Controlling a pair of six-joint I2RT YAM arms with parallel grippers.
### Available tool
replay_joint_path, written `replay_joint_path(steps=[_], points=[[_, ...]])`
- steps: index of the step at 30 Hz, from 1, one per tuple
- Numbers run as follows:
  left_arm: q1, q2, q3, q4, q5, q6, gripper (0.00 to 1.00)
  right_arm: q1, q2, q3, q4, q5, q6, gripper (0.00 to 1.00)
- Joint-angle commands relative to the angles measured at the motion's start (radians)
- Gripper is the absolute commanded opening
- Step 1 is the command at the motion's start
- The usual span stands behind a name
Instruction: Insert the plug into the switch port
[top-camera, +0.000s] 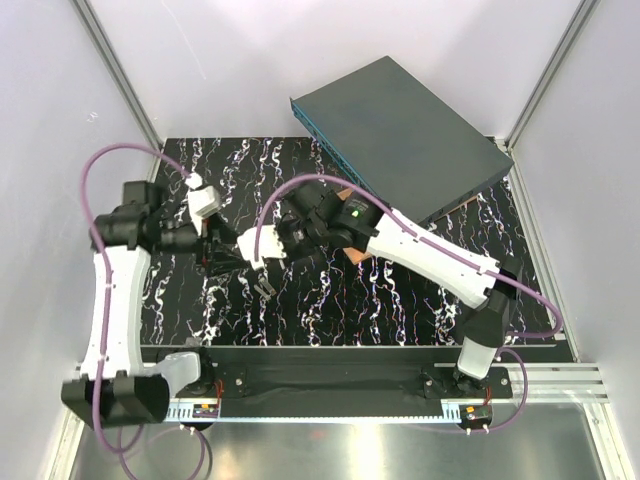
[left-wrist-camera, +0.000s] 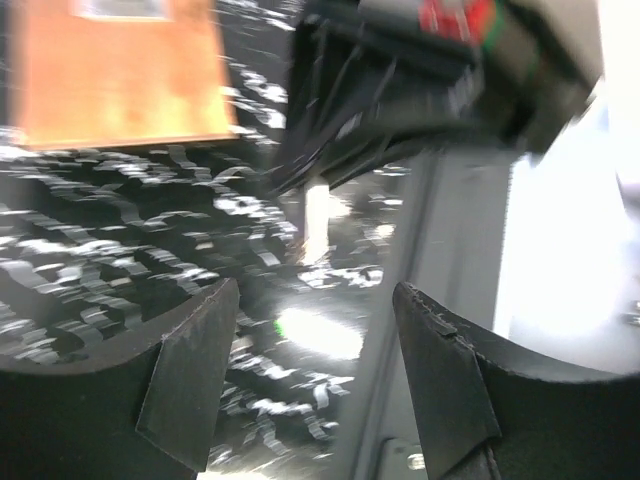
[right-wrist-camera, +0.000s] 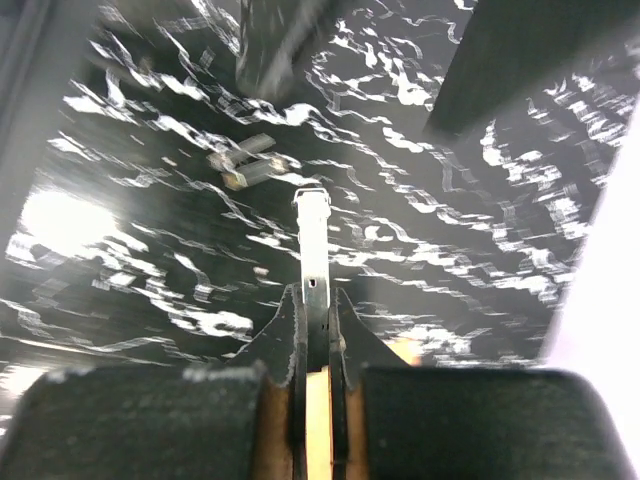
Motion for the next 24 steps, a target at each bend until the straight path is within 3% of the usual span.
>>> replay_joint_path(steps=[1, 5, 8, 12, 15, 22, 23, 24], points=[[0.077, -0.090, -0.020, -0.021, -0.031, 0.125, 0.68, -0.005, 0.007, 0.085, -0.105, -0.067, 0.263, 0.00], [0.210, -0.196, -0.081, -0.065, -0.014, 0.337, 0.68, -0.037, 0.019, 0.116, -0.148, -0.169, 0.416, 0.00], [0.221, -0.264, -0.117, -0.195, -0.034, 0.636, 0.67, -0.085, 0.051, 0.169, -0.198, -0.287, 0.539, 0.00], [0.217, -0.379, -0.186, -0.196, -0.046, 0.809, 0.65, -0.138, 0.146, 0.286, -0.275, -0.441, 0.711, 0.00], [0.209, -0.459, -0.246, -0.196, -0.037, 0.961, 0.65, -0.145, 0.143, 0.254, -0.225, -0.456, 0.783, 0.00], [0.189, -0.477, -0.287, -0.093, -0.012, 0.991, 0.54, -0.163, 0.197, 0.255, -0.197, -0.622, 0.920, 0.00], [0.166, -0.473, -0.287, -0.052, -0.033, 0.951, 0.54, -0.163, 0.206, 0.254, -0.188, -0.659, 0.946, 0.00], [0.146, -0.468, -0.287, 0.085, -0.049, 0.778, 0.54, -0.165, 0.210, 0.254, -0.182, -0.670, 0.957, 0.00]])
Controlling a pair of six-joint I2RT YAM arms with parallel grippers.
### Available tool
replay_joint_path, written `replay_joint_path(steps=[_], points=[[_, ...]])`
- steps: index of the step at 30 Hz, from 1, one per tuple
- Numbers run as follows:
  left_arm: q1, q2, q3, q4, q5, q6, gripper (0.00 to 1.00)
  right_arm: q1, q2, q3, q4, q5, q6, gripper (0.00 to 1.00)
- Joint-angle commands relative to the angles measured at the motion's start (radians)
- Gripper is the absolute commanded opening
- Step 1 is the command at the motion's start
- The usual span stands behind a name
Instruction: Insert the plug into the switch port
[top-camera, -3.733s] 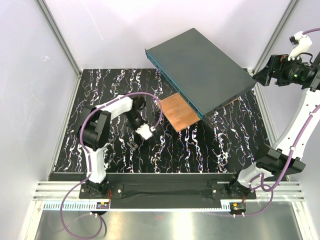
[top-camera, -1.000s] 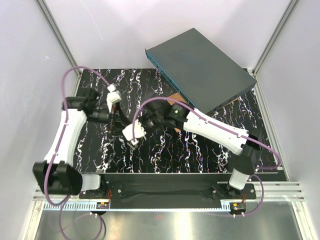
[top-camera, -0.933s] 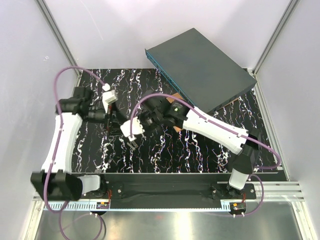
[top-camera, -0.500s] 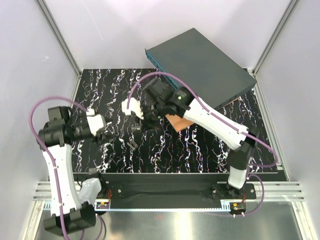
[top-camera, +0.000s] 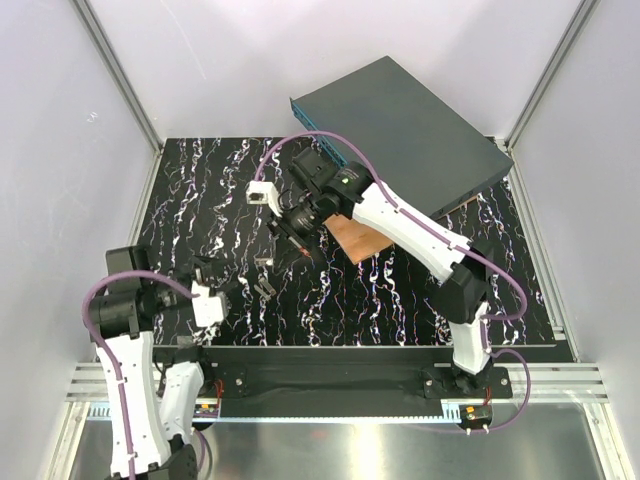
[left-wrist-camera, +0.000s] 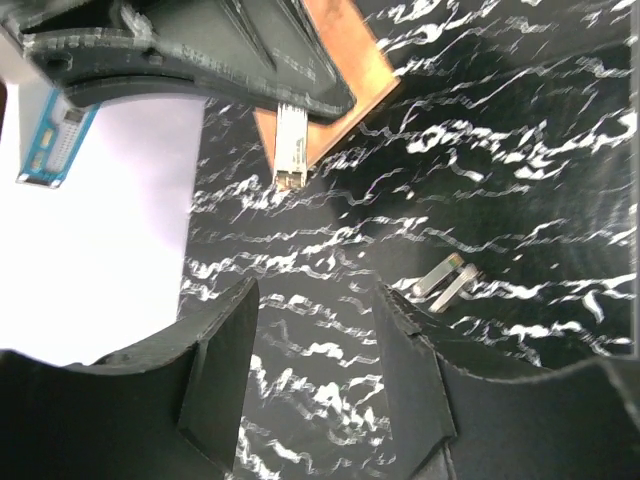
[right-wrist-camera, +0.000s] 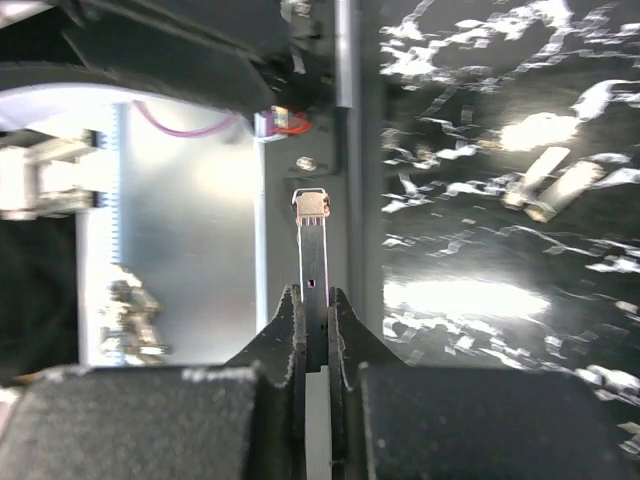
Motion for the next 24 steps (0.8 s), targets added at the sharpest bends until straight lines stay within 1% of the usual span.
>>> replay_joint_path(steps=[1, 2, 3, 5, 6, 8, 9, 10, 12, 13, 14, 17, 19, 20, 21, 22, 24], points=[[-0.061, 0.033, -0.003, 0.176, -0.043, -0.222, 0.54, -0.012, 0.019, 0.021, 0.043, -0.148, 0.117, 0.00], [-0.107, 0.042, 0.002, 0.223, -0.066, -0.296, 0.53, -0.015, 0.029, 0.021, 0.051, -0.154, 0.147, 0.00], [-0.130, 0.056, 0.017, 0.241, -0.089, -0.331, 0.53, -0.021, 0.035, 0.016, 0.060, -0.158, 0.163, 0.00], [-0.183, 0.088, 0.024, 0.246, -0.125, -0.348, 0.54, -0.045, 0.045, 0.013, 0.088, -0.171, 0.205, 0.00], [-0.197, 0.097, 0.024, 0.260, -0.137, -0.402, 0.54, -0.056, 0.055, 0.018, 0.096, -0.173, 0.215, 0.00], [-0.245, 0.109, 0.013, 0.286, -0.181, -0.412, 0.54, -0.082, 0.065, 0.019, 0.112, -0.177, 0.251, 0.00], [-0.250, 0.110, 0.004, 0.310, -0.195, -0.405, 0.54, -0.090, 0.068, 0.021, 0.114, -0.181, 0.256, 0.00], [-0.294, 0.105, -0.022, 0.355, -0.233, -0.436, 0.54, -0.094, 0.069, 0.018, 0.120, -0.187, 0.262, 0.00], [-0.326, 0.097, -0.047, 0.457, -0.279, -0.565, 0.54, -0.096, 0.072, 0.007, 0.119, -0.191, 0.264, 0.00], [-0.338, 0.100, -0.055, 0.502, -0.310, -0.575, 0.54, -0.096, 0.074, 0.002, 0.120, -0.196, 0.269, 0.00], [-0.358, 0.106, -0.059, 0.511, -0.318, -0.575, 0.54, -0.096, 0.075, -0.002, 0.120, -0.208, 0.264, 0.00], [-0.372, 0.134, -0.055, 0.540, -0.341, -0.610, 0.52, -0.096, 0.085, -0.007, 0.119, -0.217, 0.264, 0.00], [-0.374, 0.142, -0.056, 0.579, -0.349, -0.642, 0.50, -0.097, 0.088, -0.008, 0.123, -0.230, 0.267, 0.00], [-0.377, 0.139, -0.059, 0.597, -0.350, -0.650, 0.47, -0.096, 0.086, -0.010, 0.123, -0.236, 0.270, 0.00], [-0.377, 0.134, -0.076, 0.655, -0.356, -0.692, 0.45, -0.097, 0.086, -0.011, 0.123, -0.239, 0.272, 0.00], [-0.375, 0.127, -0.084, 0.683, -0.361, -0.714, 0.45, -0.096, 0.088, -0.013, 0.126, -0.248, 0.273, 0.00], [-0.377, 0.122, -0.093, 0.702, -0.349, -0.711, 0.45, -0.096, 0.092, -0.013, 0.128, -0.250, 0.281, 0.00]])
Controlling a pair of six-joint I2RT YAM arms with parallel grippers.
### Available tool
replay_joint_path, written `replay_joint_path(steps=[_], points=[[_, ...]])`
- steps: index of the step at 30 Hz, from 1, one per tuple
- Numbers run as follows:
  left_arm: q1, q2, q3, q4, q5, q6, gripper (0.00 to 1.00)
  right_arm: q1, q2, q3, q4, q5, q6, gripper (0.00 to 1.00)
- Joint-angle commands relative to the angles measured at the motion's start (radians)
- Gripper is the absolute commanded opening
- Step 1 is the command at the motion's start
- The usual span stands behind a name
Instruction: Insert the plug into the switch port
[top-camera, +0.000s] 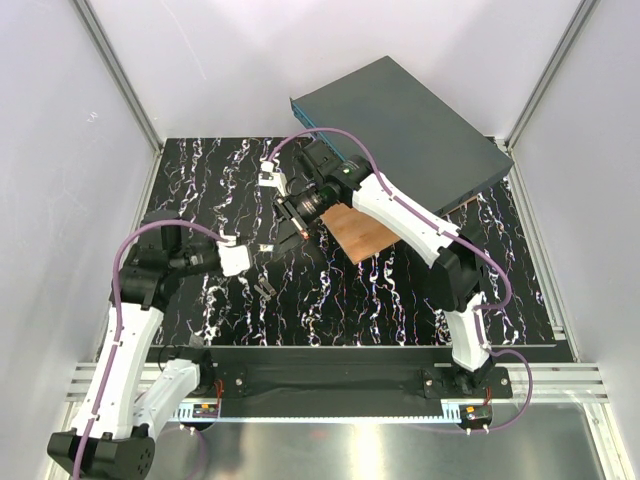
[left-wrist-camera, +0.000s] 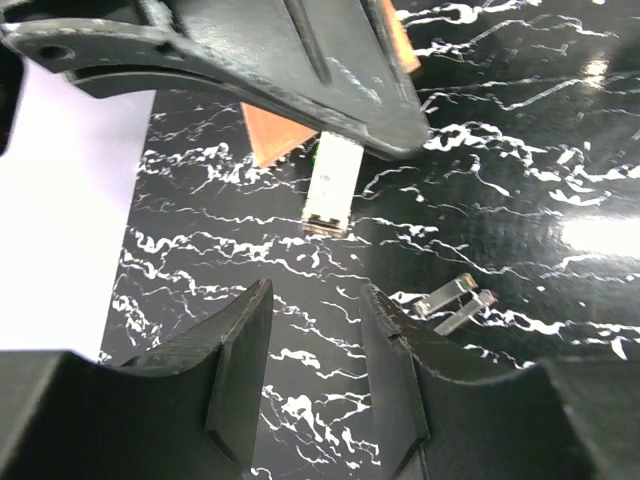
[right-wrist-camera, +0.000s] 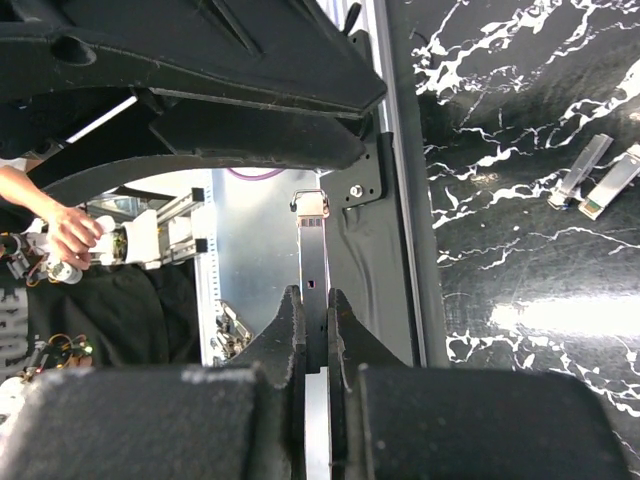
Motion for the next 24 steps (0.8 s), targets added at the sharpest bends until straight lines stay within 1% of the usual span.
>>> replay_joint_path(steps=[1, 4, 6, 7, 18, 24], points=[[-0.005, -0.014, -0.015, 0.122, 0.008, -0.056, 0.45, 0.004, 0.004, 0.000, 0.029, -0.052, 0.024, 0.00], [-0.016, -0.004, 0.003, 0.071, 0.051, -0.006, 0.46, 0.004, 0.006, -0.002, 0.031, -0.056, 0.029, 0.00], [-0.025, 0.004, 0.014, 0.030, 0.080, 0.057, 0.47, 0.004, 0.007, -0.006, 0.034, -0.059, 0.035, 0.00], [-0.030, 0.004, 0.015, 0.034, 0.083, 0.062, 0.48, 0.004, 0.007, -0.006, 0.034, -0.059, 0.036, 0.00], [-0.097, 0.072, 0.071, 0.030, 0.068, 0.053, 0.48, 0.004, 0.016, -0.001, 0.035, -0.065, 0.039, 0.00], [-0.148, 0.078, 0.063, 0.057, 0.016, 0.051, 0.42, 0.004, 0.021, -0.003, 0.049, -0.072, 0.059, 0.00]])
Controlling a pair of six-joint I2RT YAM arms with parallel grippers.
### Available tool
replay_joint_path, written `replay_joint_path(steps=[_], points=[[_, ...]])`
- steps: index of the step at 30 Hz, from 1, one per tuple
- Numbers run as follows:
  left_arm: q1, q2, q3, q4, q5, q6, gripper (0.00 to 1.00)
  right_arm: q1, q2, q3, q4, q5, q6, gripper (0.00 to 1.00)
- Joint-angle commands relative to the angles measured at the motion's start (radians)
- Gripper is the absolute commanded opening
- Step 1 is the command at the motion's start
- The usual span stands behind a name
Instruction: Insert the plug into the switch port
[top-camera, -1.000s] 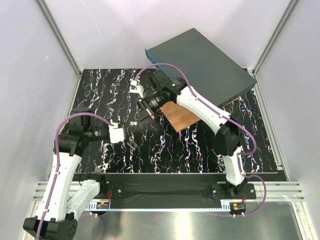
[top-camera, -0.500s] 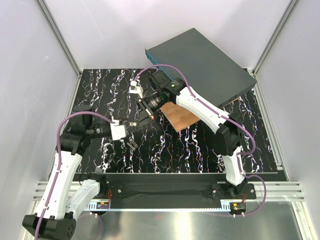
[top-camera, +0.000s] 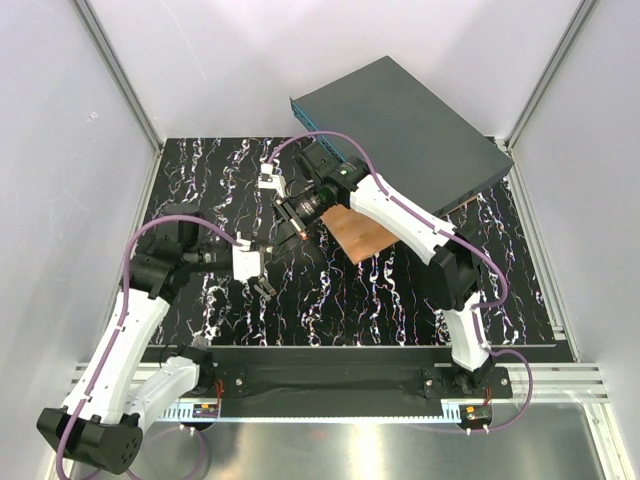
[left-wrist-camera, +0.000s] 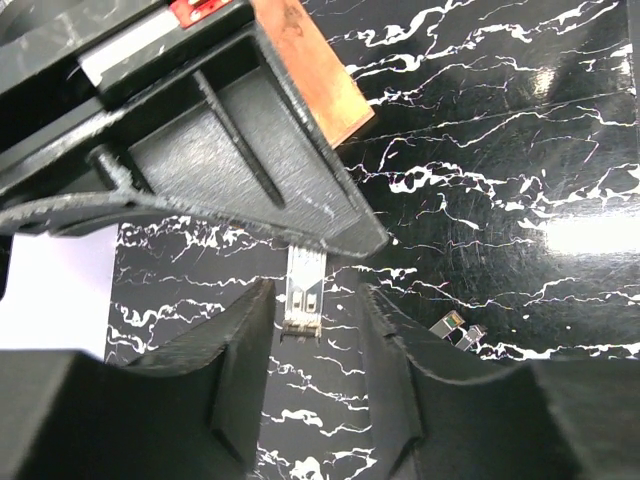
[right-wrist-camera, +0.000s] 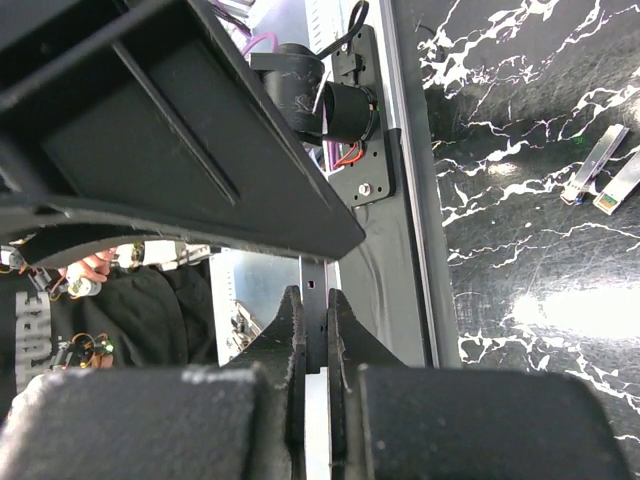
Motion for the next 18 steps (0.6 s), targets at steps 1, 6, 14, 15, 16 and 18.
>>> replay_joint_path(steps=[1, 6, 14, 15, 16, 18], points=[[-0.026, 0.004, 0.036, 0.041, -0.026, 0.013, 0.41, 0.004, 0.004, 0.008, 0.041, -0.057, 0.027, 0.00], [-0.034, 0.023, 0.039, 0.044, -0.057, 0.008, 0.34, 0.003, 0.009, 0.006, 0.047, -0.064, 0.038, 0.00], [-0.038, 0.024, 0.048, 0.036, -0.072, -0.045, 0.07, 0.003, 0.002, 0.005, 0.044, -0.060, 0.032, 0.22], [-0.038, 0.024, 0.048, 0.036, -0.073, -0.059, 0.04, 0.004, 0.001, 0.011, 0.046, -0.057, 0.027, 0.34], [-0.038, 0.020, 0.048, 0.033, -0.075, -0.073, 0.00, 0.003, -0.001, 0.018, 0.043, -0.042, 0.017, 0.44], [-0.037, 0.014, 0.039, 0.027, -0.077, -0.108, 0.00, -0.008, -0.008, 0.058, 0.038, -0.017, 0.004, 0.72]])
